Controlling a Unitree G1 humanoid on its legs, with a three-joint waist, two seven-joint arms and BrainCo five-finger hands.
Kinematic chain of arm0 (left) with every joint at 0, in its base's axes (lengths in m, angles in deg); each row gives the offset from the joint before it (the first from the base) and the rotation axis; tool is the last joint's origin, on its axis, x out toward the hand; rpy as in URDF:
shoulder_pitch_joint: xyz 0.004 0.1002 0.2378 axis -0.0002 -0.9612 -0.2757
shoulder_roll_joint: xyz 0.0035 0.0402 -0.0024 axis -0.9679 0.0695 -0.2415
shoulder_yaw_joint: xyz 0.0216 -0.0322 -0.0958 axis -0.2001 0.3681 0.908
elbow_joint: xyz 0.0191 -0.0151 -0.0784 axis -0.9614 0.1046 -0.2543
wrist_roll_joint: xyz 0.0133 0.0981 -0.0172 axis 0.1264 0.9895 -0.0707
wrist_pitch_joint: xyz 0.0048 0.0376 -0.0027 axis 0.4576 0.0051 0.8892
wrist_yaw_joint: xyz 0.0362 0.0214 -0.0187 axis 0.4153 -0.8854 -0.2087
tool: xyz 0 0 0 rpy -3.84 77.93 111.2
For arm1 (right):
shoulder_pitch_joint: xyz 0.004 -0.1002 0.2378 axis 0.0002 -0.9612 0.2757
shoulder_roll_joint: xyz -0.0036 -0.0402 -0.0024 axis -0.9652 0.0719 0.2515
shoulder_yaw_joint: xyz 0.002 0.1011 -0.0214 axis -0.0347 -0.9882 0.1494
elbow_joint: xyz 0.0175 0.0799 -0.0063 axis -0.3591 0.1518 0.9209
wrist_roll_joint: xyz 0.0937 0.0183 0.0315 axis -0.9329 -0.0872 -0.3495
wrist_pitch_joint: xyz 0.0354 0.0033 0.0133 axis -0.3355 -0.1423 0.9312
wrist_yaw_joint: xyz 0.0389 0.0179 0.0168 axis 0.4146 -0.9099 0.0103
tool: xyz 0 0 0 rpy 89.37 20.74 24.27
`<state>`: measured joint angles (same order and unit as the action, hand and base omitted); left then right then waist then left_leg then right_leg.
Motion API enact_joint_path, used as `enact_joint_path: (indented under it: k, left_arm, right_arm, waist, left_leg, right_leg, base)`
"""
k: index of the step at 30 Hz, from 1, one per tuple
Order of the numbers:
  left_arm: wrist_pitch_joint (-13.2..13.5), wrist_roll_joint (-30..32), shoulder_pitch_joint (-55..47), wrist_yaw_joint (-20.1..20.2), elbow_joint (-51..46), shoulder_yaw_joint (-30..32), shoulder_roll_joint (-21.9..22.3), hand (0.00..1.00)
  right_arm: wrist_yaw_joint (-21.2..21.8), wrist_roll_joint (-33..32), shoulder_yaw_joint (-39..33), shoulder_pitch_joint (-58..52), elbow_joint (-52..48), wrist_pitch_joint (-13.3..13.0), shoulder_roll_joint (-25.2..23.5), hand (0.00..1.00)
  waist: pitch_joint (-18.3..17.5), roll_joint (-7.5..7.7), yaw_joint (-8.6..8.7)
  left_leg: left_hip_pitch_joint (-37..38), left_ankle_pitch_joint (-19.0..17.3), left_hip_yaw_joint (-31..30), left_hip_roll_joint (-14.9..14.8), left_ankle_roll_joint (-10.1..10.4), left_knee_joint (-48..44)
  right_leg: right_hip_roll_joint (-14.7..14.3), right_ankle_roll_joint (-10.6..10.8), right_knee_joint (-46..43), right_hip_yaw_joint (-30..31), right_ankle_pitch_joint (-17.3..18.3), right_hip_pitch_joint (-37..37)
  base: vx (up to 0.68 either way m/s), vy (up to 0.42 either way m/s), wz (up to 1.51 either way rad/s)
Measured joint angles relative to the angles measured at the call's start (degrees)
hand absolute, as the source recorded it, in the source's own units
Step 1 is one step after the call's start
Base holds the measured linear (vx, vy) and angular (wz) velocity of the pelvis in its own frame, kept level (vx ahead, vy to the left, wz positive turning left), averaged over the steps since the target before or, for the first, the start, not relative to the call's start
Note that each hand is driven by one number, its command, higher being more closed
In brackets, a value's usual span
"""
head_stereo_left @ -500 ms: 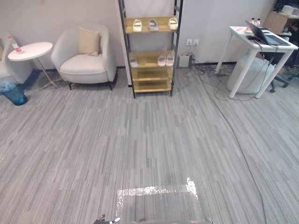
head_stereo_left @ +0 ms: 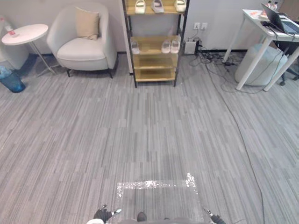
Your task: Organize the slippers on the shoe rack
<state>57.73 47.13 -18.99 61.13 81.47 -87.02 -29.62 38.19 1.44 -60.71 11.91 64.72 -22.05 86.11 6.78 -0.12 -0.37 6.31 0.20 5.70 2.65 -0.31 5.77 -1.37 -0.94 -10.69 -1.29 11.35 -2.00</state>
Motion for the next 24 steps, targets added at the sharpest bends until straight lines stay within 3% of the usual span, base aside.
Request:
enact_joint_path:
  k: [6,12,16,18,20,23,24]
  left_arm:
    - [-0.01,1.68,0.41,0.17,0.36,-0.05,0.02,0.0]
    - [-0.01,2.13,0.49,0.17,0.36,-0.12,0.01,0.0]
    - [-0.16,2.13,1.0,0.15,0.35,-0.36,-0.41,0.0]
    - [-0.24,2.14,1.79,0.12,0.34,-0.74,-1.32,0.0]
    - [-0.29,2.14,2.13,0.1,0.19,0.1,-1.31,0.0]
    - [-0.31,1.83,2.68,-0.16,-1.31,1.8,-0.57,0.0]
    - [-0.3,1.65,2.61,-0.32,-1.33,1.8,-0.39,0.0]
  right_arm:
    - [0.03,6.61,0.24,0.17,-0.01,0.03,0.05,0.0]
    - [0.03,6.65,0.63,0.15,-0.02,0.05,0.07,0.0]
    - [0.01,6.57,1.13,0.17,-0.05,0.06,0.01,0.0]
    - [0.07,6.45,2.68,0.08,-0.1,0.01,-0.07,0.0]
    - [0.03,5.74,2.53,-0.5,-0.18,0.02,0.16,0.0]
    - [-0.34,5.33,2.92,-1.74,-0.26,0.17,0.17,0.0]
    - [-0.57,5.34,2.85,-1.98,-0.24,0.35,0.21,0.0]
  waist:
    - [0.03,-0.06,-0.03]
    - [0.05,-0.02,-0.02]
    - [0.71,0.77,-0.14]
    - [1.27,2.24,-0.3]
    - [2.28,2.44,-0.86]
    - [4.2,1.47,-1.65]
    - [4.09,1.15,-1.65]
  left_leg:
    - [-0.01,0.03,-0.31,0.11,0.01,0.02]
    - [-0.1,0.13,-1.32,0.2,0.15,0.05]
    - [0.66,-0.51,-1.03,0.7,1.08,-0.06]
    - [-2.82,-5.04,0.17,1.27,2.06,-7.34]
    - [-9.88,-11.5,4.44,-0.73,3.83,-24.48]
    - [-17.52,-13.76,9.94,-4.73,2.73,-42.99]
    - [-17.96,-14.02,10.51,-5.24,2.92,-42.66]
  right_leg:
    - [0.16,0.16,-0.04,-0.51,0.14,-0.09]
    - [0.35,0.33,-0.34,-1.28,0.54,-0.07]
    - [1.01,0.19,-4.27,-1.35,3.13,0.71]
    - [2.37,-0.4,-8.92,-1.06,5.86,2.88]
    - [2.37,-1.94,-12.19,-0.53,7.85,3.96]
    - [2.32,-2.78,-13.34,-0.53,9.46,1.51]
    - [2.34,-2.7,-13.04,-0.65,9.64,0.95]
  base:
    - [0.02,0.001,0.03]
    - [0.02,-0.003,0.07]
    - [0.02,-0.007,0.03]
    - [-0.02,-0.042,-0.07]
    - [0.01,-0.055,-0.11]
    - [0.05,-0.029,-0.04]
    - [0.13,0.051,0.02]
